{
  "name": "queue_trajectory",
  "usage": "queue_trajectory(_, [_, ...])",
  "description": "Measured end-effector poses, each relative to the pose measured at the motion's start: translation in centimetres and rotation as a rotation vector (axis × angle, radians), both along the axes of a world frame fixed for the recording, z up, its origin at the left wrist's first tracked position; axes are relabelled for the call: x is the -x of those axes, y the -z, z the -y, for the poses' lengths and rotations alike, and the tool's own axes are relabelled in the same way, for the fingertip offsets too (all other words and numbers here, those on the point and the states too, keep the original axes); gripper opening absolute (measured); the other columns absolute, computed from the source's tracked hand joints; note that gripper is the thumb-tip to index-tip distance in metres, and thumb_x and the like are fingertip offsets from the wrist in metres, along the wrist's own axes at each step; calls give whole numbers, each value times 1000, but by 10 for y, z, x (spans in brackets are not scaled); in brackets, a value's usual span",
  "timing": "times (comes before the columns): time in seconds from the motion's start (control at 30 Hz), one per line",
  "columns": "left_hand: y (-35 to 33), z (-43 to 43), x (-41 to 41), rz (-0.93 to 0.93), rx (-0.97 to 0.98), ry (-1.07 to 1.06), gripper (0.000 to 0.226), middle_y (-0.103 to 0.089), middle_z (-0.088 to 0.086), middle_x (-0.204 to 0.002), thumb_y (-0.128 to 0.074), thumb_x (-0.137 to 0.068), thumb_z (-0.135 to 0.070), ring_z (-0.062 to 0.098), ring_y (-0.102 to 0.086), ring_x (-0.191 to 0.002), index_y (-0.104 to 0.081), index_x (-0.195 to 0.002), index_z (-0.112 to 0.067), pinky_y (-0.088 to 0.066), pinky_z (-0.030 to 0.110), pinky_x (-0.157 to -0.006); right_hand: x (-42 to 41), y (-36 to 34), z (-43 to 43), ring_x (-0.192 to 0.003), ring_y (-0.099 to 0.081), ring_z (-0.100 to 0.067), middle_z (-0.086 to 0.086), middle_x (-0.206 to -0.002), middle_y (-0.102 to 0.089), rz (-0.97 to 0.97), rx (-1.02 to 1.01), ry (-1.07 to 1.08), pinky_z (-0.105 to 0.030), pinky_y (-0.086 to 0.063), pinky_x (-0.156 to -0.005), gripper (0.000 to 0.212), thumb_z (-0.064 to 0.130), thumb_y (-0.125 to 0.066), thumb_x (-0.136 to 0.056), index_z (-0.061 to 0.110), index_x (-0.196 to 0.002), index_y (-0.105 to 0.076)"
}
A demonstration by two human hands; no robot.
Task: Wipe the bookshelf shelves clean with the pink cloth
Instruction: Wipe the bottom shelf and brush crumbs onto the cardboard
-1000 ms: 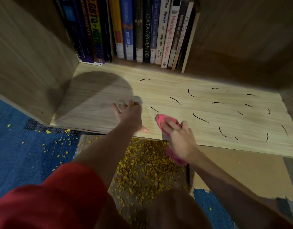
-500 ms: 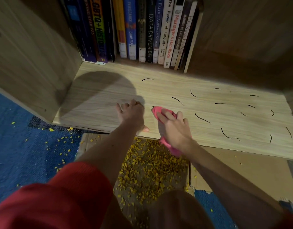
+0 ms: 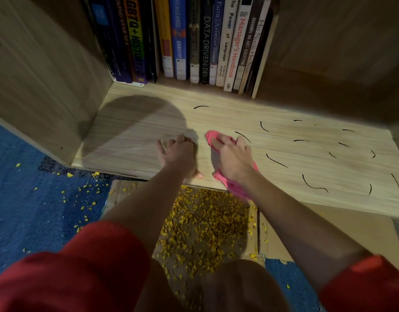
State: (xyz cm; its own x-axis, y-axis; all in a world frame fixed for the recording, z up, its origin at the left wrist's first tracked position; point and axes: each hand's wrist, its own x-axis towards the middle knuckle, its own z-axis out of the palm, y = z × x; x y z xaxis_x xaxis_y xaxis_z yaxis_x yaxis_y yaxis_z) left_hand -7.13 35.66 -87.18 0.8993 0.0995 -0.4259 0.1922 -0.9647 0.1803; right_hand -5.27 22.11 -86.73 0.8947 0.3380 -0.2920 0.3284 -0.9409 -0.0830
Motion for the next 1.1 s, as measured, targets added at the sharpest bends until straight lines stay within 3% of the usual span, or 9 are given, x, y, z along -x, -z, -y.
queue_trajectory(0.13, [0,-1,0,7,10,2,88,-28,3,-146,-77,-67,-50,29,-23,-138,-36,-140,-20,0,54,-113,19,3,-5,-121,-29,-30,6,-149,-26,13,-16,-5,-43,-33,-97,78,28,-71,-79,25,-144,-27])
queue_trajectory(0.23, [0,-1,0,3,-9,15,96,-27,4,-147,-76,-67,-52,30,-23,-138,-29,-144,-19,-2,54,-113,38,5,10,-121,-29,-29,8,-151,-21,33,17,-71,-43,-32,-97,82,29,-72,-78,27,-145,-25])
queue_trajectory(0.47, [3,-2,-1,5,10,-11,92,-28,2,-146,-78,-65,-50,28,-24,-138,-35,-140,-19,0,54,-113,-8,-3,-12,-123,-29,-31,6,-146,-30,-7,23,6,-44,-31,-97,77,30,-73,-76,25,-141,-33])
queue_trajectory(0.67, [2,1,-2,10,-36,15,90,-30,8,-145,-76,-71,-45,33,-26,-136,-30,-143,-16,-5,56,-112,44,4,5,-121,-28,-28,8,-150,-22,55,-8,-107,-41,-31,-94,72,22,-65,-82,27,-143,-28])
queue_trajectory(0.83, [0,0,-1,15,14,-26,76,-34,2,-141,-78,-68,-46,28,-28,-135,-46,-132,-20,-4,52,-113,0,-1,-5,-123,-28,-29,10,-150,-24,-19,19,-58,-44,-31,-98,84,35,-76,-72,28,-143,-30])
queue_trajectory(0.97, [1,0,0,20,21,-41,78,-32,1,-143,-78,-68,-45,27,-28,-136,-44,-135,-23,-3,51,-113,-1,-3,-13,-123,-28,-31,8,-149,-26,-11,-7,16,-45,-30,-99,69,24,-69,-82,27,-141,-33])
queue_trajectory(1.1, [4,2,-2,37,-3,-29,64,-32,6,-143,-70,-81,-35,30,-27,-136,-42,-137,-21,-3,55,-113,36,2,1,-122,-27,-28,11,-149,-23,0,15,-70,-43,-30,-96,89,31,-77,-72,27,-145,-26])
